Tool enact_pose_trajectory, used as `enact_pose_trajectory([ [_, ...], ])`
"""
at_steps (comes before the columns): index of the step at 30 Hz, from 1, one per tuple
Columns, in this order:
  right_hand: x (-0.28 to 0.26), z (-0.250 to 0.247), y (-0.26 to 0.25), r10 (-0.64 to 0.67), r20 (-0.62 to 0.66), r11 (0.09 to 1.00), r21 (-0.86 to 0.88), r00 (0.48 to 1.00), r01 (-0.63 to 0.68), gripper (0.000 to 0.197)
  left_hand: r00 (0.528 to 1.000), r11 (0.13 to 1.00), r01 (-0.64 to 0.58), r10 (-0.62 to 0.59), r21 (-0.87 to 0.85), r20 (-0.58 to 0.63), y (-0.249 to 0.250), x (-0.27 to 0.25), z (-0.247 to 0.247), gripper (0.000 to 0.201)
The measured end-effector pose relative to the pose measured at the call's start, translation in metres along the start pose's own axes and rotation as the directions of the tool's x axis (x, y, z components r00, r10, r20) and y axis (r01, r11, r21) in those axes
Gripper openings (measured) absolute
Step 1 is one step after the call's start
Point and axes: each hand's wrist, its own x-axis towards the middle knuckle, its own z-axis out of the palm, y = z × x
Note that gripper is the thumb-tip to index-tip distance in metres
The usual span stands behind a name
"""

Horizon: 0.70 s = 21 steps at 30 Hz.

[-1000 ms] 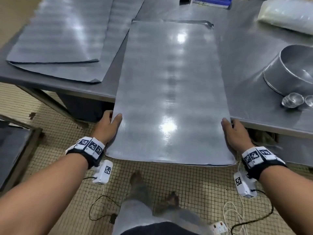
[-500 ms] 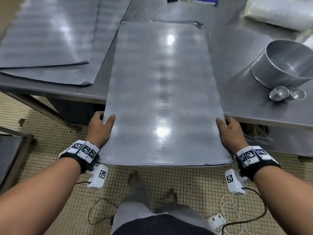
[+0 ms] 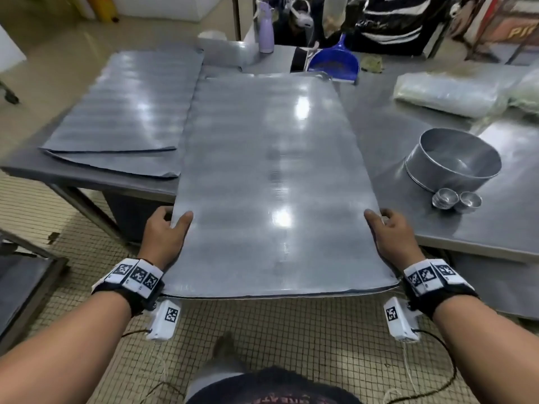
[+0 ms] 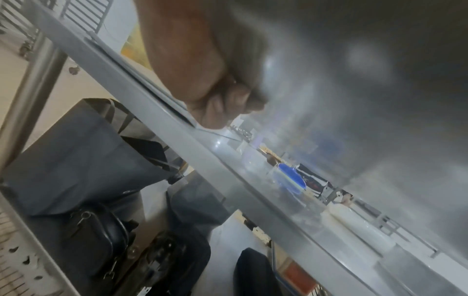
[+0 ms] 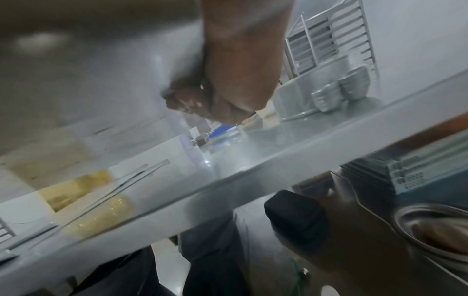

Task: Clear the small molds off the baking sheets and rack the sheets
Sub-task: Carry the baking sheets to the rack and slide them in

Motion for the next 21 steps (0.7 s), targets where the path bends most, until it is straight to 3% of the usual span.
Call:
enact_pose_trajectory([
  [6, 0.014, 0.006, -0.07, -0.148, 0.039, 0.984, 0.108, 0.988, 0.143, 0.039, 0.984, 0.994, -0.108, 0.103, -0.026, -0.147, 0.022, 0.015, -0.043, 0.029],
  [10, 0.035, 0.031, -0.123, -0.219, 0.064, 0.966, 0.158, 0.974, 0.207, 0.083, 0.955, 0.989, -0.145, 0.133, -0.028, -0.264, 0.04, 0.032, -0.088, 0.029],
  [11, 0.034, 0.038, -0.142, -0.244, 0.09, 0.956, 0.19, 0.966, 0.224, 0.083, 0.947, 0.987, -0.159, 0.141, -0.039, -0.289, 0.044, 0.035, -0.101, 0.029],
  [14, 0.036, 0.065, -0.197, -0.313, 0.136, 0.925, 0.267, 0.94, 0.269, 0.039, 0.915, 0.983, -0.179, 0.153, -0.035, -0.373, 0.052, 0.046, -0.15, 0.035],
  [15, 0.037, 0.072, -0.212, -0.357, 0.13, 0.912, 0.26, 0.925, 0.316, 0.033, 0.904, 0.983, -0.182, 0.156, -0.028, -0.399, 0.053, 0.05, -0.163, 0.039],
  [18, 0.044, 0.111, -0.262, -0.455, 0.13, 0.874, 0.257, 0.881, 0.413, 0.044, 0.852, 0.982, -0.185, 0.179, 0.036, -0.492, 0.056, 0.058, -0.22, 0.044],
  [21, 0.044, 0.154, -0.307, -0.519, 0.174, 0.835, 0.313, 0.837, 0.452, 0.029, 0.798, 0.981, -0.176, 0.189, 0.078, -0.572, 0.06, 0.056, -0.271, 0.039],
])
